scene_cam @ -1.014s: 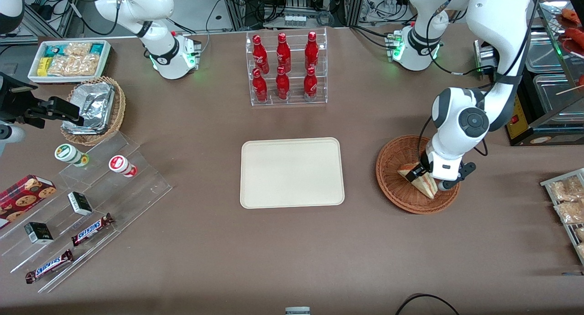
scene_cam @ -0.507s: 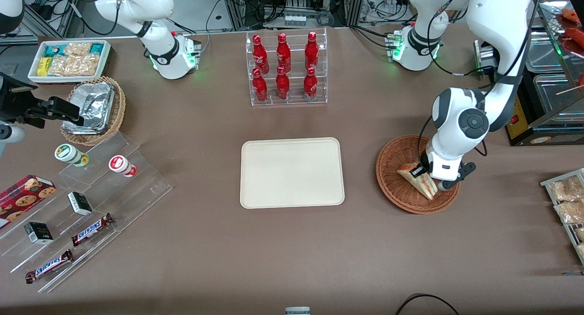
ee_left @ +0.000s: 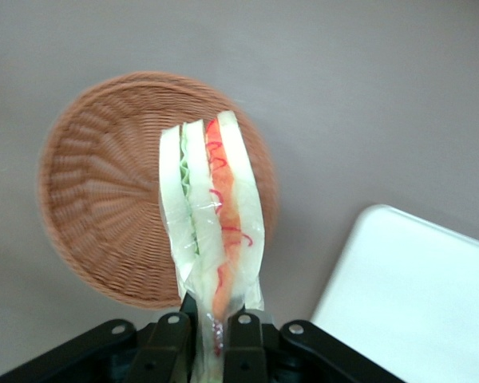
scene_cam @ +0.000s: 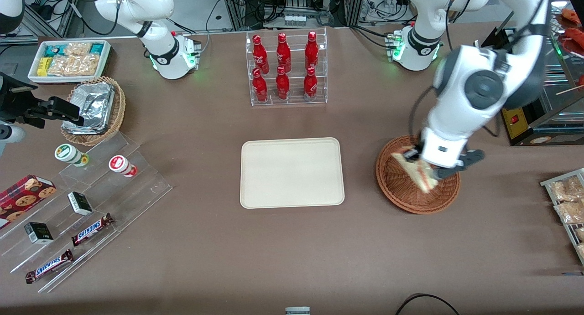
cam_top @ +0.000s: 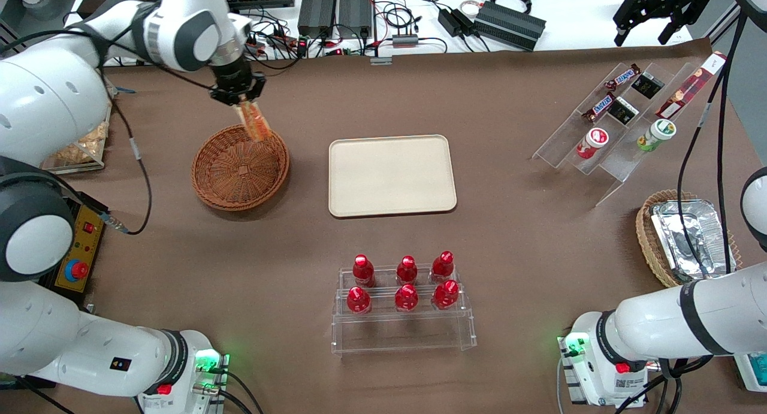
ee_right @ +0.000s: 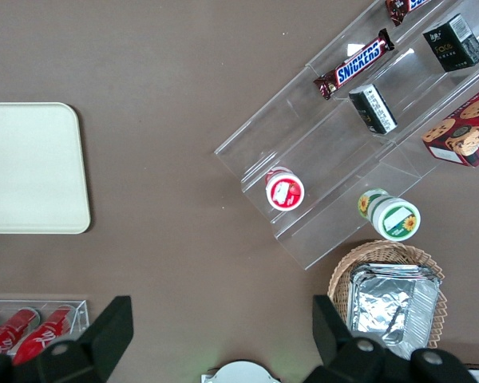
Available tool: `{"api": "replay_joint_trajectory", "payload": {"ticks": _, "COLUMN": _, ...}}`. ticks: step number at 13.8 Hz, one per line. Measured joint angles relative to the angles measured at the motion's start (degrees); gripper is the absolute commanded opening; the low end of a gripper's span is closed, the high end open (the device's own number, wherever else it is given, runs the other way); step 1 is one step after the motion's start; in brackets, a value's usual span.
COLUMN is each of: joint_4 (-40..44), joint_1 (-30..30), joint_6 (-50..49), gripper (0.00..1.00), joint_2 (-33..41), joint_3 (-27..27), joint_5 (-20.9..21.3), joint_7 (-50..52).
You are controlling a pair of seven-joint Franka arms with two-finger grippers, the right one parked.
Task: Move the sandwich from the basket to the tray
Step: 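Lift the sandwich and carry it over the cream tray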
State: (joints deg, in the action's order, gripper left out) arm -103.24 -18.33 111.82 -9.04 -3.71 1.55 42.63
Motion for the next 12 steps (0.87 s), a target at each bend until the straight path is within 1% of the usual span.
{"api": "replay_joint_trajectory", "payload": {"ticks": 3, "joint_4": 5.1, "joint_1": -8.5, "joint_6": 0.0, "gripper": 0.0, "joint_2": -5.1, "joint_3": -0.4, "joint_5": 0.0, "joint_7": 0.6}}
{"api": "replay_joint_trajectory", "payload": {"ticks": 6, "joint_4": 10.9, "joint_1": -15.3, "joint_6": 0.1, "gripper": 0.0, "joint_2": -11.8, "joint_3": -0.4, "joint_5": 0.0, "joint_7": 0.9}}
{"api": "replay_joint_trajectory", "payload": {"ticks": 10, "joint_4": 17.0, "joint_1": -21.3, "joint_6": 3.6, "gripper": 0.0, "joint_2": -20.6, "joint_3": -0.4, "joint_5": 0.0, "joint_7": 0.9}}
{"api": "replay_joint_trajectory", "payload": {"ticks": 12, "joint_4": 18.8, "joint_1": -22.8, "joint_6": 7.7, "gripper": 0.0, "joint_2": -24.5, "joint_3": -0.4, "joint_5": 0.0, "joint_7": 0.9}}
